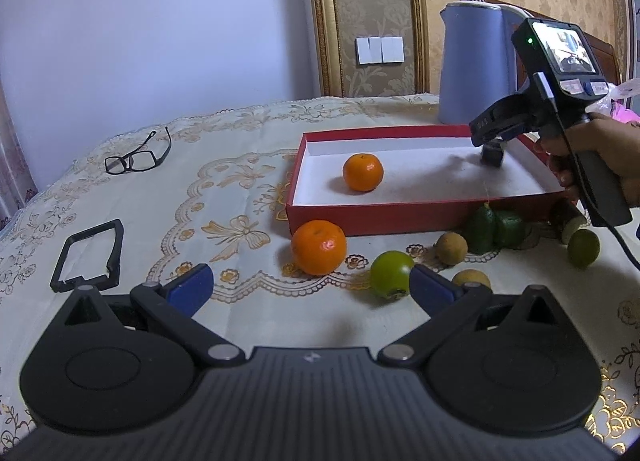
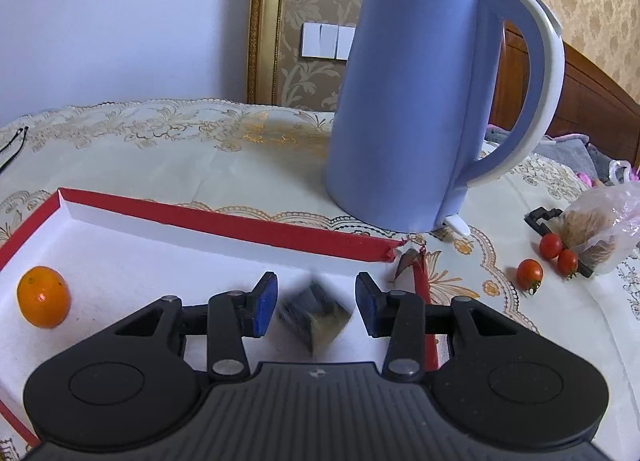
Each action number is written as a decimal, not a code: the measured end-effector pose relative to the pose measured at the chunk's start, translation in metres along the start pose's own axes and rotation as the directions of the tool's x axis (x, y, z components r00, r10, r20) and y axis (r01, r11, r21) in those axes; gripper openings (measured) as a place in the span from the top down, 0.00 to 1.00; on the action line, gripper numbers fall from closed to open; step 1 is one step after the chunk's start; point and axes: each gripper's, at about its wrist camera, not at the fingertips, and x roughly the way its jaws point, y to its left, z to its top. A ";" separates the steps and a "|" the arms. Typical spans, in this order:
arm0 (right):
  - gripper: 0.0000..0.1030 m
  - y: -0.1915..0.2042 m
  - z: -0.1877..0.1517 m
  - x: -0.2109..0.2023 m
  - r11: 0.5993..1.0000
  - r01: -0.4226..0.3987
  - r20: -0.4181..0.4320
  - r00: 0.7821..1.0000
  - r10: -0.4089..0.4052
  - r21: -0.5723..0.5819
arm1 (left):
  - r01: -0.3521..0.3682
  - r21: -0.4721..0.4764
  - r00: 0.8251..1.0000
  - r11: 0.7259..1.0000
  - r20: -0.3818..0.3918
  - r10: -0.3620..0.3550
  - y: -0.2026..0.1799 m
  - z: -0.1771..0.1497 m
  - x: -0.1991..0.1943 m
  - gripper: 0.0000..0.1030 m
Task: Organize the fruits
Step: 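Carry the dark chunk into the box with the right gripper while the left gripper approaches the lime, then release the dark chunk in the box with the right gripper while the left gripper grasps the lime, then grasp the green tomato with the right gripper while the left gripper lifts the lime, then carry the lime into the box and open the left gripper while the right gripper lifts the green tomato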
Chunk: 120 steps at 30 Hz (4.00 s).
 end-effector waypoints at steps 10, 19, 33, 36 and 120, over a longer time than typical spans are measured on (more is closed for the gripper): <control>0.47 -0.005 -0.011 -0.044 1.000 -0.026 0.102 0.994 0.026 -0.007 | 0.088 0.054 0.995 0.995 0.046 -0.090 -0.015 -0.005 -0.002 0.00; 0.47 -0.022 -0.059 -0.149 0.996 -0.086 0.284 0.954 0.093 -0.037 | 0.155 -0.013 0.988 0.988 -0.008 -0.155 -0.020 -0.001 0.016 0.11; 0.47 -0.052 -0.128 -0.169 0.991 -0.128 0.227 0.967 0.113 0.051 | 0.164 -0.066 0.978 0.984 -0.116 -0.171 -0.019 0.005 0.045 0.52; 0.47 -0.058 -0.136 -0.169 0.990 -0.122 0.212 0.972 0.105 0.067 | 0.190 -0.089 0.969 0.978 -0.143 -0.201 -0.019 0.007 0.051 0.66; 0.67 -0.024 -0.150 -0.167 0.976 -0.203 0.134 0.972 0.191 0.083 | 0.055 -0.026 0.998 0.998 0.004 -0.055 -0.033 0.045 0.015 0.70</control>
